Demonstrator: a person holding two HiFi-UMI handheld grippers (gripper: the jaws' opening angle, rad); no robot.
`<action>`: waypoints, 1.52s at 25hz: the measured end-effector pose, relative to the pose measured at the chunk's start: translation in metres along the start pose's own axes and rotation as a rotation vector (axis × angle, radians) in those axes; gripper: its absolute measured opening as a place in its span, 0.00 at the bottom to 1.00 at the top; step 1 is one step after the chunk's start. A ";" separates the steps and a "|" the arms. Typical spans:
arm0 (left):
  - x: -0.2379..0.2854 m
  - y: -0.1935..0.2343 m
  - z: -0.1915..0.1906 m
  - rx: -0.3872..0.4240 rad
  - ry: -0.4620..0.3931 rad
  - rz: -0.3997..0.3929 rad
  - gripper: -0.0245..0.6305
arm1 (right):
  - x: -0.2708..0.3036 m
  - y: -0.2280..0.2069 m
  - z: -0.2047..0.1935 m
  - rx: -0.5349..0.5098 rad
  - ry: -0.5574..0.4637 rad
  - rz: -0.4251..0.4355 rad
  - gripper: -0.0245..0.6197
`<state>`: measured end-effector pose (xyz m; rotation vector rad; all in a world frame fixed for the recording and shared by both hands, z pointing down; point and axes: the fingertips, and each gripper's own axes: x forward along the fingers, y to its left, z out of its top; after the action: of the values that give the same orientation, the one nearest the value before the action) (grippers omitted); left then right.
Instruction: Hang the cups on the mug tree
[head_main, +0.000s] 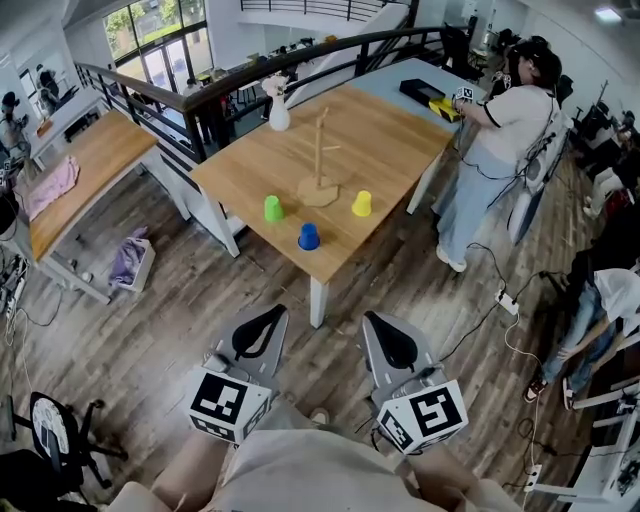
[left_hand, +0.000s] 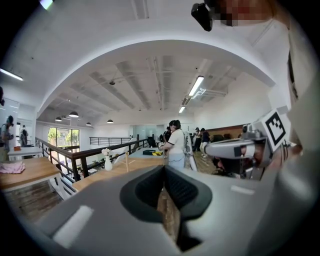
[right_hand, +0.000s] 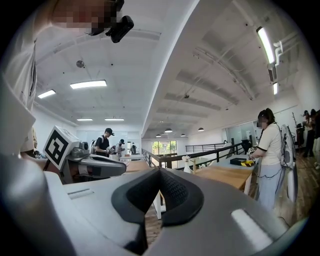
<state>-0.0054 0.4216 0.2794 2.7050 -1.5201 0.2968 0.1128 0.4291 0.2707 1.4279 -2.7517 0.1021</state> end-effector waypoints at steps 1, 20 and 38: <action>0.002 -0.002 0.000 0.002 0.002 0.005 0.04 | -0.001 -0.003 -0.002 0.002 0.001 0.002 0.04; 0.057 0.042 -0.019 -0.029 0.007 0.027 0.04 | 0.060 -0.037 -0.021 0.008 0.018 0.017 0.04; 0.189 0.178 -0.016 -0.039 0.070 -0.043 0.04 | 0.238 -0.090 -0.003 0.010 0.072 -0.003 0.04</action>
<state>-0.0628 0.1705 0.3155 2.6633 -1.4323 0.3529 0.0494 0.1833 0.2925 1.4022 -2.6949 0.1647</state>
